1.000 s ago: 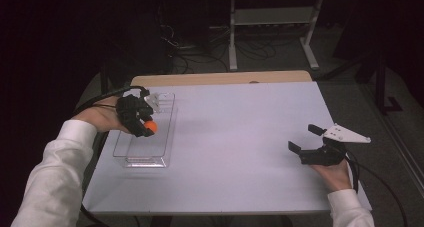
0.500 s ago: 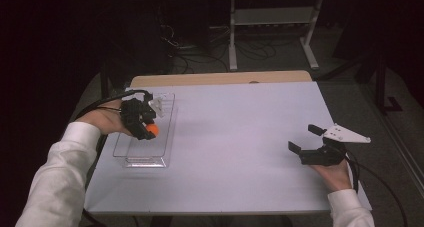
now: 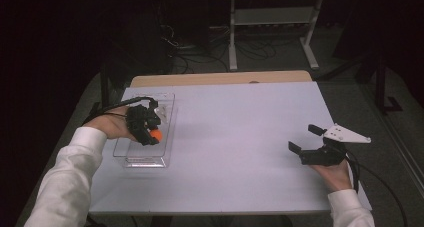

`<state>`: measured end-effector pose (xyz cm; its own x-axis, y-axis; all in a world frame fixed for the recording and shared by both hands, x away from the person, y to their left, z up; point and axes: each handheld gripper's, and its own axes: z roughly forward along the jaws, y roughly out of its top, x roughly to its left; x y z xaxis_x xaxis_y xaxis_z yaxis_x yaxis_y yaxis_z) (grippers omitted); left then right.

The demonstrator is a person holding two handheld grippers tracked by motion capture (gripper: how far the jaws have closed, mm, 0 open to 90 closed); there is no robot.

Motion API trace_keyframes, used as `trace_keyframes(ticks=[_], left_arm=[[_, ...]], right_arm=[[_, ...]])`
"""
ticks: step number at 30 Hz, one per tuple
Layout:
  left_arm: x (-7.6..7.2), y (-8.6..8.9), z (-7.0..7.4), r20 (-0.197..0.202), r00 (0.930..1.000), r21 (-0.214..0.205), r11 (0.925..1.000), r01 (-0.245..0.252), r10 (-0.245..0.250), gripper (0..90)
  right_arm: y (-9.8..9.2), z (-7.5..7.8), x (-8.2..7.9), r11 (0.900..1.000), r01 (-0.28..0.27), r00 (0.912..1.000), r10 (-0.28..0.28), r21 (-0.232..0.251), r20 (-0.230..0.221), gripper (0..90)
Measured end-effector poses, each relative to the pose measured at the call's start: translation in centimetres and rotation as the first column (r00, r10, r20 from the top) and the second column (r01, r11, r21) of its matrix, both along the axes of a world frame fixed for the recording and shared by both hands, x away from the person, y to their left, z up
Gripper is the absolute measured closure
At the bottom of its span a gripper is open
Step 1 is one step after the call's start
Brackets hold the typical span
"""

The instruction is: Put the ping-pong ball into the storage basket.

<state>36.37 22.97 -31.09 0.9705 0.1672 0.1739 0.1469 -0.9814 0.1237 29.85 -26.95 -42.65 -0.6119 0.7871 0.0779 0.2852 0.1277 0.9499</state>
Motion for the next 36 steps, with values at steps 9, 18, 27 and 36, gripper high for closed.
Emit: trace_keyframes(ticks=[9, 18, 27, 36], left_arm=[[0.0, -0.2, -1.4, -0.015, 0.9999, 0.016, 0.9998, 0.008, -0.008, 50.5], [0.1, 0.1, -2.1, -0.019, 0.9998, 0.023, 0.9997, 0.007, -0.006, 50.4], [0.2, 0.3, -3.0, -0.035, 0.9994, 0.025, 0.9997, 0.006, -0.005, 50.5], [0.3, 0.4, -4.1, -0.038, 0.9993, 0.021, 0.9998, 0.004, -0.003, 50.5]], right_arm=[[0.0, 0.0, 0.0, 1.0, -0.001, 1.0, 0.001, 0.002, 0.002, 0.0], [0.0, 0.0, 0.0, 1.0, -0.002, 1.0, 0.002, 0.001, 0.002, 0.0], [0.0, 0.0, 0.0, 1.0, -0.002, 1.0, 0.002, 0.001, 0.0, 0.0], [-0.1, 0.0, 0.0, 1.0, -0.004, 1.0, 0.004, -0.001, -0.001, 0.0]])
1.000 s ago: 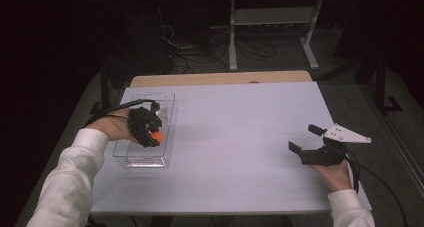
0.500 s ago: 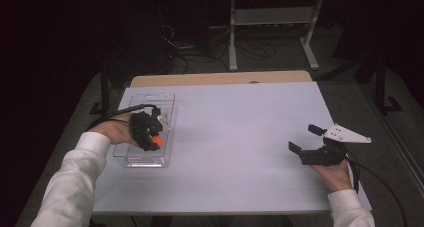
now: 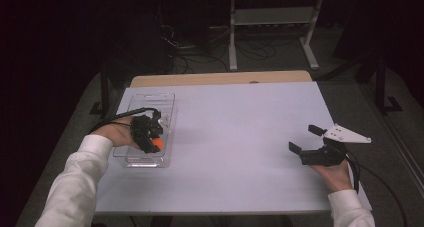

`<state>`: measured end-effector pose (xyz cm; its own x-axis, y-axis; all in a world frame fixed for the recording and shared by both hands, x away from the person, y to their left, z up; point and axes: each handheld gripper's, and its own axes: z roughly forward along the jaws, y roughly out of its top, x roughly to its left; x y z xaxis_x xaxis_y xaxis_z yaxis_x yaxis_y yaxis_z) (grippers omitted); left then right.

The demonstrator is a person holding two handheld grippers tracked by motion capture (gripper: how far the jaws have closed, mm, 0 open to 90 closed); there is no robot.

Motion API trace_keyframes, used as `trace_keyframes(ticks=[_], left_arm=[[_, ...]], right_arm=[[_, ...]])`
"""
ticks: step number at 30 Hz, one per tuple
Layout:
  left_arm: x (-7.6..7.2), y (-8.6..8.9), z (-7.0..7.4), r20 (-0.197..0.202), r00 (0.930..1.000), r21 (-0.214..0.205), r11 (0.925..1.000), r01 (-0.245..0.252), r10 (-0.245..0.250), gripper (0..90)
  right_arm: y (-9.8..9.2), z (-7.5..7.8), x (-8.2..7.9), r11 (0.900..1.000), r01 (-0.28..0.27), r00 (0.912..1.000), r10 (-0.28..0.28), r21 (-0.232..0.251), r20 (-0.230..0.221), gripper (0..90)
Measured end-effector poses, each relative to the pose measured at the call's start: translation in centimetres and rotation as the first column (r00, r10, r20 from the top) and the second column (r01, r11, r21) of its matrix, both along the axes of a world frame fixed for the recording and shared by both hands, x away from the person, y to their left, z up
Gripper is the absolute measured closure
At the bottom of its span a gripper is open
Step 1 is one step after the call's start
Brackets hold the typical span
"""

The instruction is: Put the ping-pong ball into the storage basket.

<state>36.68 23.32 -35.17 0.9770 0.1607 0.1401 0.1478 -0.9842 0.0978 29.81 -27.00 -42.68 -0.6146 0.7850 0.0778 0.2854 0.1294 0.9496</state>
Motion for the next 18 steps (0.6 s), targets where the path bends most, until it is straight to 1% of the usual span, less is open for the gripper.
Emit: trace_keyframes(ticks=[6, 11, 14, 16, 18], left_arm=[[0.1, 0.0, -0.6, -0.007, 1.0, 0.002, 1.0, 0.001, -0.001, 50.5], [0.3, 0.0, -1.2, -0.021, 0.9998, 0.005, 1.0, 0.0, 0.0, 50.5], [0.3, 0.0, -1.6, -0.027, 0.9996, 0.019, 0.9998, 0.004, -0.003, 50.5], [0.4, -0.1, -1.9, -0.033, 0.9995, 0.009, 1.0, 0.0, 0.0, 50.5], [0.4, -0.1, -2.1, -0.037, 0.9993, 0.012, 0.9999, 0.002, -0.002, 50.5]], right_arm=[[0.0, 0.0, 0.0, 1.0, 0.002, 1.0, -0.002, 0.0, -0.004, 0.0], [-0.1, -0.1, 0.0, 1.0, 0.003, 1.0, -0.003, -0.002, -0.004, 0.0], [-0.1, -0.1, 0.0, 1.0, 0.005, 1.0, -0.005, -0.002, -0.004, 0.0], [-0.1, -0.1, 0.0, 1.0, 0.005, 1.0, -0.005, -0.002, -0.005, 0.0], [-0.1, -0.1, 0.0, 1.0, 0.004, 1.0, -0.004, -0.004, -0.006, 0.0]])
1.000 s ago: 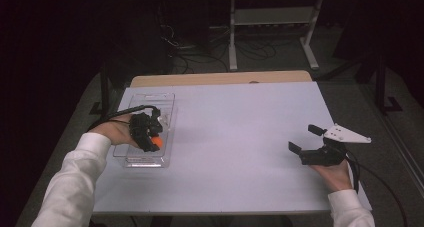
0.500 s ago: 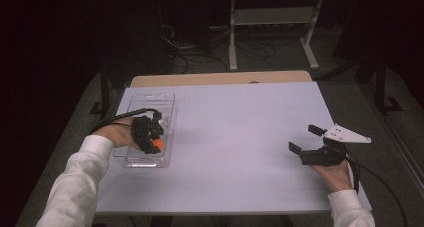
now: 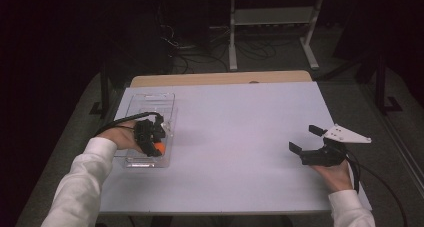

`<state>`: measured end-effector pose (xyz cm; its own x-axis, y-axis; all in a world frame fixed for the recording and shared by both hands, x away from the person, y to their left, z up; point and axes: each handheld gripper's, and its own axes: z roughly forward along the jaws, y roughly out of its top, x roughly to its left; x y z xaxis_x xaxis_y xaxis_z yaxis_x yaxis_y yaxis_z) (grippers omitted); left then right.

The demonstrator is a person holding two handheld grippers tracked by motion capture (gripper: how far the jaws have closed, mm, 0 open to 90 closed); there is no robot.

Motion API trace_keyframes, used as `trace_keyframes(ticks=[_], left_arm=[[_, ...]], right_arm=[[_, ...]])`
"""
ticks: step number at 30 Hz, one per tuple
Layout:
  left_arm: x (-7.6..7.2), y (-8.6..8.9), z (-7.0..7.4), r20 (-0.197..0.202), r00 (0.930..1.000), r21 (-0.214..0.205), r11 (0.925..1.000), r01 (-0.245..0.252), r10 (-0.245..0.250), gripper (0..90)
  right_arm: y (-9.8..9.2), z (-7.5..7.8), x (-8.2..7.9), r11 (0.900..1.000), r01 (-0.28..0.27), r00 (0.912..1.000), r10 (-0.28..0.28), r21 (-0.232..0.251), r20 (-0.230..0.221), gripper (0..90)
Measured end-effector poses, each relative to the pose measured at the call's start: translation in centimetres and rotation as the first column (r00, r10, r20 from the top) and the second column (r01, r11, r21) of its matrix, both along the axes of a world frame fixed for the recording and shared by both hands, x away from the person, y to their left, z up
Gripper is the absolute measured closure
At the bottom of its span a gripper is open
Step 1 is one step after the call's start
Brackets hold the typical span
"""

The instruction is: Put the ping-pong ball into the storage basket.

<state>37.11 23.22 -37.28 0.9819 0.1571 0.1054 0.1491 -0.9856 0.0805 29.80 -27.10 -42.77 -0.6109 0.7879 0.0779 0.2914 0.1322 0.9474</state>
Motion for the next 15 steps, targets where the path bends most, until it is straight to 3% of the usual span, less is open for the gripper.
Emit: trace_keyframes(ticks=[15], left_arm=[[0.14, 0.04, -0.69, -0.009, 0.9999, 0.005, 1.0, -0.009, 0.009, 50.3]], right_arm=[[-0.01, 0.01, -0.03, 1.0, 0.0, 1.0, 0.0, -0.002, -0.003, 0.0]])
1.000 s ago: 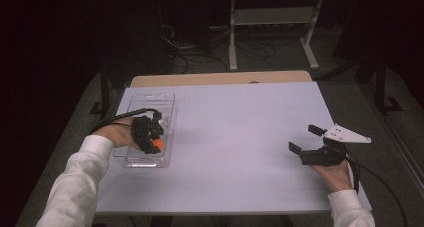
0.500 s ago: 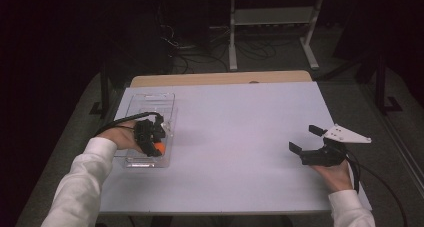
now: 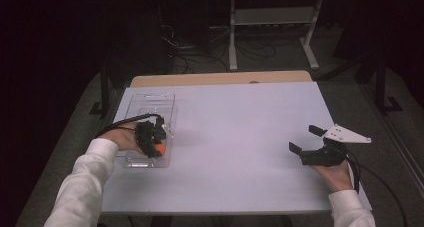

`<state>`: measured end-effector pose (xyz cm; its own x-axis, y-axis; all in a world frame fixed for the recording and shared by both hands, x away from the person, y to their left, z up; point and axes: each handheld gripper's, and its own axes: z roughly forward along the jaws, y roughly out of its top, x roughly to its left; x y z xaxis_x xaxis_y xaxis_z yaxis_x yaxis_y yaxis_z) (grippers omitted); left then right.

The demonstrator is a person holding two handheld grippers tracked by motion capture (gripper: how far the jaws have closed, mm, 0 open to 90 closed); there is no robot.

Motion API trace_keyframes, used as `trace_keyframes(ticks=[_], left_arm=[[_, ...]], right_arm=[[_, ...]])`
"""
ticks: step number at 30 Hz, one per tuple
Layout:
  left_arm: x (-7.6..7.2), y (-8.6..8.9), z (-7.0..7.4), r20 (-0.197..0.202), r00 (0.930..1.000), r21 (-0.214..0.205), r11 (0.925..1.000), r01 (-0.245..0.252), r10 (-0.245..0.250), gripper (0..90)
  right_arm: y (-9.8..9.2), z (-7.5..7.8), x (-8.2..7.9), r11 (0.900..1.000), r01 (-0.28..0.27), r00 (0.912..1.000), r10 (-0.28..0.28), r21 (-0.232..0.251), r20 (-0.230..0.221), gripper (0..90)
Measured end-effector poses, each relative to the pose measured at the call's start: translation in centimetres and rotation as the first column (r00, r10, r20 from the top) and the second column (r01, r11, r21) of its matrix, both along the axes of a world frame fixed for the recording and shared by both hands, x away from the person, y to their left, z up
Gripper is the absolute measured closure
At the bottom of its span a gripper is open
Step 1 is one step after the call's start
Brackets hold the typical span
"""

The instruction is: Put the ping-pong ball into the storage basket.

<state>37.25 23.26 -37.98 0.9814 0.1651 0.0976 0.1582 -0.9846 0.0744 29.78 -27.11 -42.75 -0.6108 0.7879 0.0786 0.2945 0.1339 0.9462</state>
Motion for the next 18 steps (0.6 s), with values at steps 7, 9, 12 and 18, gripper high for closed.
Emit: trace_keyframes(ticks=[7, 9, 12, 18], left_arm=[[0.1, 0.0, -0.1, 0.001, 0.9998, 0.004, 0.9998, -0.018, 0.018, 45.0], [0.1, 0.0, 0.1, 0.014, 0.9997, 0.003, 0.9998, -0.02, 0.02, 43.0], [0.1, 0.2, 0.3, 0.034, 0.9988, -0.008, 0.9994, -0.035, 0.035, 39.8], [0.1, 0.7, 1.1, 0.068, 0.996, -0.032, 0.9979, -0.056, 0.058, 33.4]], right_arm=[[0.0, 0.0, 0.0, 1.0, -0.003, 1.0, 0.003, -0.004, -0.003, 0.0], [0.0, 0.0, 0.0, 1.0, -0.003, 1.0, 0.003, -0.003, -0.002, 0.0], [0.0, 0.0, 0.0, 1.0, -0.003, 1.0, 0.003, -0.004, -0.003, 0.0], [0.0, 0.0, 0.0, 1.0, -0.003, 1.0, 0.003, -0.004, -0.003, 0.0]])
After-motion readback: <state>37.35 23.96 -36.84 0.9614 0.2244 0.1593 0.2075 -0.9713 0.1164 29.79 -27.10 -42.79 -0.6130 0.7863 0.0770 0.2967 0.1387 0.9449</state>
